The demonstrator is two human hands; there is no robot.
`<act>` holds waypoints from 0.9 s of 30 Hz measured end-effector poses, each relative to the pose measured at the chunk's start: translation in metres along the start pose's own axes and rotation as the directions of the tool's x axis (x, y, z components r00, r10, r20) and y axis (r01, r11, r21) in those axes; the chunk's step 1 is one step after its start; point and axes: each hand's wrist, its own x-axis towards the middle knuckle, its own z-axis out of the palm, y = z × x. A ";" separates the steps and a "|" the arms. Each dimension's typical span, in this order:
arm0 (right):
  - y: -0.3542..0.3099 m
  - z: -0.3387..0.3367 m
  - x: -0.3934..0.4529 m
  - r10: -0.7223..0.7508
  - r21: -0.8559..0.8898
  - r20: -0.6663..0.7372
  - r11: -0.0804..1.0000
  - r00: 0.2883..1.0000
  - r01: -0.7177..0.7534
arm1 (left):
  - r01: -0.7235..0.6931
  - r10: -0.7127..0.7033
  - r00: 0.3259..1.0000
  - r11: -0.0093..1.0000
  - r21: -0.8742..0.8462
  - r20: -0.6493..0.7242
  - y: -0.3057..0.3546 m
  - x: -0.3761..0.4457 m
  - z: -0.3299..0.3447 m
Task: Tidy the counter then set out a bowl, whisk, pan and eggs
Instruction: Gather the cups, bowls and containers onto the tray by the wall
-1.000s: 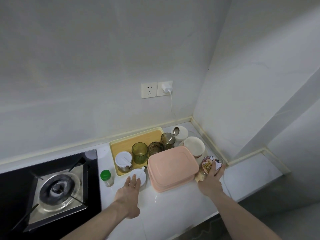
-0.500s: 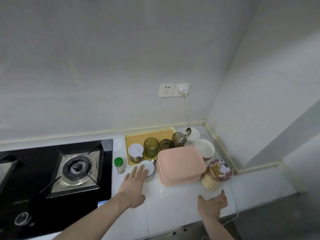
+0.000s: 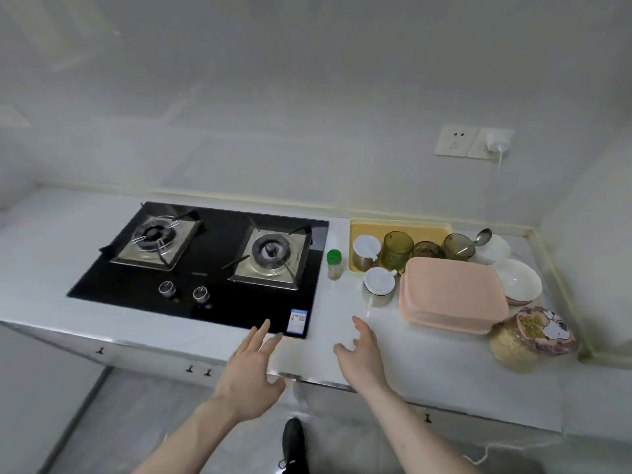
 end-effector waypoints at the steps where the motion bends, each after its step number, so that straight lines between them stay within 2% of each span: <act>1: -0.008 0.010 -0.006 -0.020 0.008 0.029 1.000 0.999 0.020 | 0.020 -0.020 1.000 0.999 -0.027 -0.014 -0.009 -0.009 -0.002; 6: -0.067 0.077 -0.035 -0.168 -0.001 0.252 0.985 0.953 0.174 | 0.169 -0.191 0.970 0.975 -0.145 -0.150 -0.068 -0.066 -0.038; 8: -0.096 0.116 -0.050 -0.229 -0.012 0.329 0.969 0.916 0.246 | 0.236 -0.275 0.935 0.954 -0.186 -0.225 -0.102 -0.092 -0.059; 11: -0.132 0.169 -0.069 -0.292 -0.008 0.392 0.947 0.872 0.320 | 0.285 -0.350 0.889 0.928 -0.242 -0.297 -0.145 -0.121 -0.084; 15: -0.183 0.270 -0.110 -0.350 0.025 0.486 0.921 0.801 0.388 | 0.337 -0.426 0.830 0.897 -0.284 -0.361 -0.234 -0.176 -0.116; 21: -0.233 0.394 -0.170 -0.411 0.053 0.579 0.881 0.704 0.470 | 0.417 -0.520 0.759 0.850 -0.320 -0.392 -0.356 -0.248 -0.156; 27: -0.278 0.478 -0.211 -0.432 0.080 0.645 0.858 0.630 0.507 | 0.425 -0.558 0.688 0.828 -0.366 -0.464 -0.439 -0.295 -0.191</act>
